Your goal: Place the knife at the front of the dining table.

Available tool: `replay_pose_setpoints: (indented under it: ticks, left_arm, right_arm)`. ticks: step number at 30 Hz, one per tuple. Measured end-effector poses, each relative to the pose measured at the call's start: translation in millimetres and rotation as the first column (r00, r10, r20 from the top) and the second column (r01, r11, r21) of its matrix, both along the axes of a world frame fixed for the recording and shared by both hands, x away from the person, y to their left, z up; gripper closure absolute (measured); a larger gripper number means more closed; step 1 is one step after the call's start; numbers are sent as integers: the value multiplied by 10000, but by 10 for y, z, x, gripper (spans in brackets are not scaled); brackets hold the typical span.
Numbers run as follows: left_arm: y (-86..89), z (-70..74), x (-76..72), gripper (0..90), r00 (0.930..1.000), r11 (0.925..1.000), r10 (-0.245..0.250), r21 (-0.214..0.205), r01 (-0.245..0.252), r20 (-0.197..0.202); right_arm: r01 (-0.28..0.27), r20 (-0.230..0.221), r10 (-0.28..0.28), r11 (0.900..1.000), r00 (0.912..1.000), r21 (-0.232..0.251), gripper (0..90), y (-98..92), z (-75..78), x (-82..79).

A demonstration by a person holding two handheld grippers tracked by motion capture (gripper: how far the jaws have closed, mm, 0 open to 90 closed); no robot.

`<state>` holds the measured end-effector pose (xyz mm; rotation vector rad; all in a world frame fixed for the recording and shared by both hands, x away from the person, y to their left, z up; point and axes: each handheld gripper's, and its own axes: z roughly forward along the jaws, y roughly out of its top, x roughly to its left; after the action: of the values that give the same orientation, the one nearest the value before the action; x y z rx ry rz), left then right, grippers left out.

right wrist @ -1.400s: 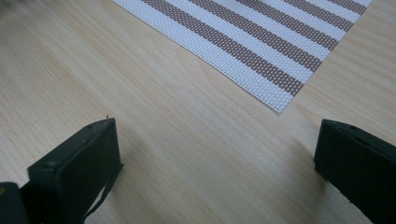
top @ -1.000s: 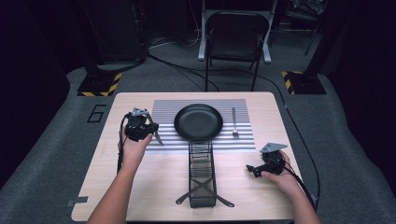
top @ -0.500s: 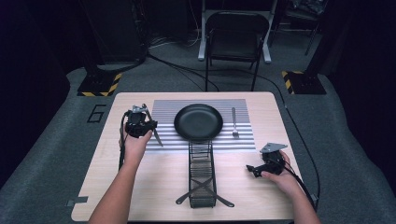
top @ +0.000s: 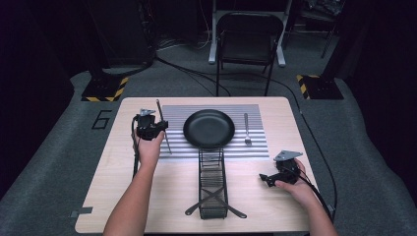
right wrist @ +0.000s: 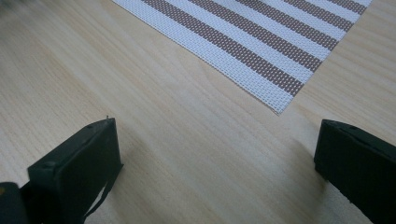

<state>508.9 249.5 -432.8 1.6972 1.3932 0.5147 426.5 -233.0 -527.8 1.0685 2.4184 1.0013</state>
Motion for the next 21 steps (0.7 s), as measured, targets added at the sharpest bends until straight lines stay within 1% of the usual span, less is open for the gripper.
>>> replay_pose_setpoints:
  ticks: [2, 7, 9, 11, 13, 14, 15, 16, 19, 20, 21]
  left_arm:
    - [-31, -16, 56, 814, 10000, 9998, -52, 174, 52, -7]
    - [-112, -84, 189, 814, 10000, 9998, 4, 190, -4, 5]
    - [-137, -130, 234, 814, 9999, 9999, 76, 114, -77, 73]
    - [-151, -179, 272, 815, 9999, 9999, 119, -70, -119, 67]
    - [-164, -235, 302, 816, 9998, 9998, 204, -53, -205, -67]
    - [-171, -267, 318, 817, 9997, 9997, 227, 14, -227, -69]
    - [-171, -267, 318, 818, 9997, 9997, 227, 14, -227, -69]
    - [-186, -322, 341, 818, 9997, 9997, 230, 64, -229, -121]
    - [-211, -378, 375, 820, 9995, 9996, 270, -121, -272, -135]
    - [-211, -378, 375, 820, 9995, 9996, 270, -121, -272, -135]
    - [-237, -402, 396, 820, 9994, 9992, 350, -204, -351, -34]
  right_arm:
    - [4, -4, -4, 10000, 10000, 3, 0, 0, 0, 0]
    - [6, 0, -6, 10000, 10000, 8, 0, 1, 0, 0]
    - [-2, 0, 2, 10000, 10000, 5, 0, 0, 0, 0]
    - [10, -4, -10, 10000, 10000, 11, 0, 1, 0, 0]
    - [17, -17, -17, 10000, 10000, 16, 0, 1, 0, -1]
    - [16, -15, -16, 10000, 10000, 16, 0, 1, 0, -1]
    - [32, -36, -32, 10000, 10000, 23, 0, 1, 0, -3]
    - [38, -38, -38, 10000, 10000, 28, 0, 2, 0, -3]
    - [33, -33, -33, 10000, 10000, 26, 0, 2, 0, -3]
    - [27, -37, -27, 10000, 10000, 26, 0, 2, 0, -2]
    - [15, -33, -15, 10000, 10000, 27, 0, 1, 0, -1]
